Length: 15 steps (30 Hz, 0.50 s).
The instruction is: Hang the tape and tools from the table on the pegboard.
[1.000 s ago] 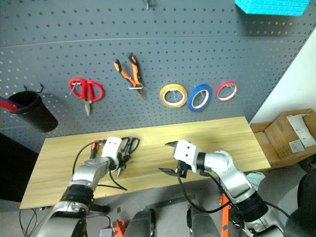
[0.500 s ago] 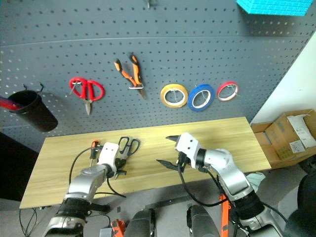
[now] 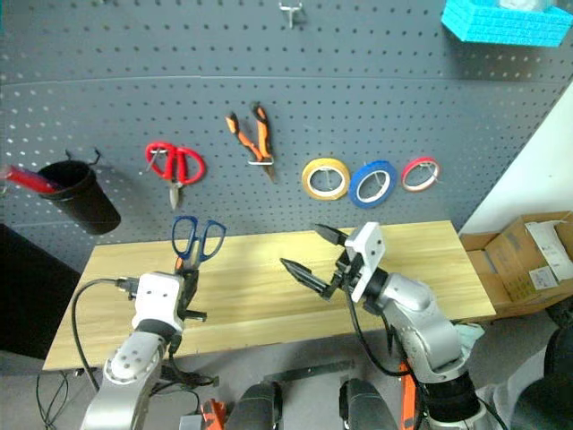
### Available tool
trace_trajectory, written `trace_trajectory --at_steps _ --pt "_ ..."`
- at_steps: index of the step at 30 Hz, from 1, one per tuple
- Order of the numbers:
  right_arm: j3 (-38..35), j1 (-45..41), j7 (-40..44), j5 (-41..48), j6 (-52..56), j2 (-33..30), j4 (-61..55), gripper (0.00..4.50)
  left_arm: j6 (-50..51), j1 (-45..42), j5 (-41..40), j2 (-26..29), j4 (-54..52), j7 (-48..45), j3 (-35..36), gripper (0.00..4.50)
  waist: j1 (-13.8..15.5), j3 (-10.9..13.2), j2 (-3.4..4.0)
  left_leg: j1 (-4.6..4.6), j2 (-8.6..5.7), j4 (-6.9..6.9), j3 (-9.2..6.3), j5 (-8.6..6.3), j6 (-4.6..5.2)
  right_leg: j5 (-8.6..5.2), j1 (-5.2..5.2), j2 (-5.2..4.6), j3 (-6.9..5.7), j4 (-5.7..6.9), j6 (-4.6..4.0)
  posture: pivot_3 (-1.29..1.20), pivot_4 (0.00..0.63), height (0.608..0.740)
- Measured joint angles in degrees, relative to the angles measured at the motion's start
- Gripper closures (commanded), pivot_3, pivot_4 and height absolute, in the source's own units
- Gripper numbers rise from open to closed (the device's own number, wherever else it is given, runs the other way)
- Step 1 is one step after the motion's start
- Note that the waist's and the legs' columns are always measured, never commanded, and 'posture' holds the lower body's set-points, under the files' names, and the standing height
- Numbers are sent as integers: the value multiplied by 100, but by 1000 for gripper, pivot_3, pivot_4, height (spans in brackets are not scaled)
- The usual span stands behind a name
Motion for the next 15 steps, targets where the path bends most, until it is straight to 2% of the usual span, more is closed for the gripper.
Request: trace_trajectory --at_steps 4,15 --pt "3 -237 15 -51 -212 24 298 0 -57 -505 76 -17 171 111 10 3974 99 -105 -10 0 -3 5 12 0 0 6 5 -1 6 -3 8 198 62 740" --pt "-8 -482 7 -238 -689 18 766 0 -339 -1650 38 163 1208 78 236 3974 105 -267 -22 3 2 2 12 0 0 9 5 7 6 5 13 167 42 740"
